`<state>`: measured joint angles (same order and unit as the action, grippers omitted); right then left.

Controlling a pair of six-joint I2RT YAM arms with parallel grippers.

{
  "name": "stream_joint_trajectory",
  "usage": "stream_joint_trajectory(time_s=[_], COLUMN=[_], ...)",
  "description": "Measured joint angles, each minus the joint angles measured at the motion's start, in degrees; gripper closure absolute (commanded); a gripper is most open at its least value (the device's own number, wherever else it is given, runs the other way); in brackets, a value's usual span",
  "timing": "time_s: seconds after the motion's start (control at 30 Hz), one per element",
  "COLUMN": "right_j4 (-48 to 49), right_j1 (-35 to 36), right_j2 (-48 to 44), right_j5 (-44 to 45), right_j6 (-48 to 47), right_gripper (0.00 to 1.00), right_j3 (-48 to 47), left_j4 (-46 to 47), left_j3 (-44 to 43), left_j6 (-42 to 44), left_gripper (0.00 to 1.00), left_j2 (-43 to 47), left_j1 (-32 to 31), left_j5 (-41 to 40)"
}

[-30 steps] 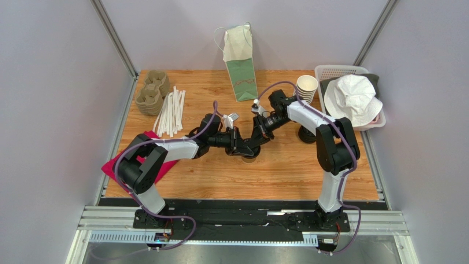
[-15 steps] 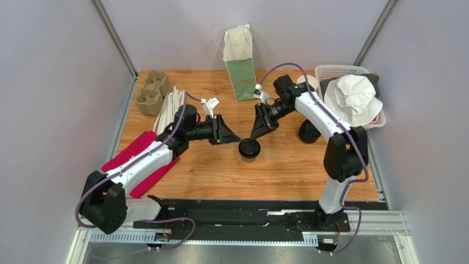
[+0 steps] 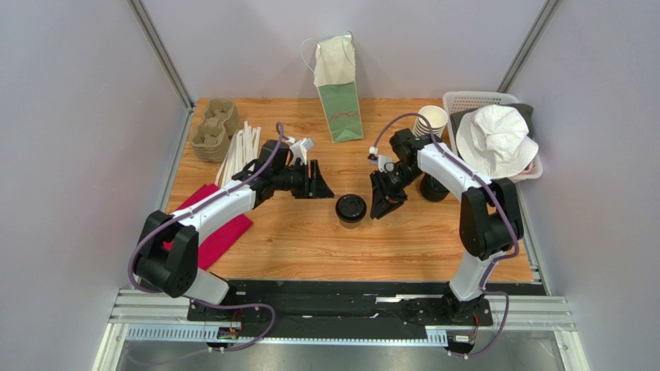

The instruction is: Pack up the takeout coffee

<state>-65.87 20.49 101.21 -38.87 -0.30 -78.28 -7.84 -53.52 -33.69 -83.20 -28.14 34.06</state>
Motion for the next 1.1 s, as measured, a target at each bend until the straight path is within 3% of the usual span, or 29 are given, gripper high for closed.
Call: stream_joint_trajectory(time_s=[0.43, 0.77, 1.1], right_j4=[2.64, 3.61, 4.0], right_j1=[0.02, 1.68, 5.66], right_j2=[10.95, 16.87, 21.7], right_j5=[2.38, 1.7, -1.57], right_j6=[0.13, 1.57, 3.37], right_gripper=[0.77, 0.77, 0.75], right_j3=[-8.55, -16.81, -25.31], left_j4=[5.09, 5.11, 3.76], left_j3=[1.81, 5.46, 7.85], left_j6=[-0.94, -2.27, -0.48], left_gripper=[0.5, 0.5, 0.49], left_j2=[-1.97, -1.51, 5.46], left_j1=[0.87, 6.49, 8.74], left_j5=[-2.43, -3.65, -0.24])
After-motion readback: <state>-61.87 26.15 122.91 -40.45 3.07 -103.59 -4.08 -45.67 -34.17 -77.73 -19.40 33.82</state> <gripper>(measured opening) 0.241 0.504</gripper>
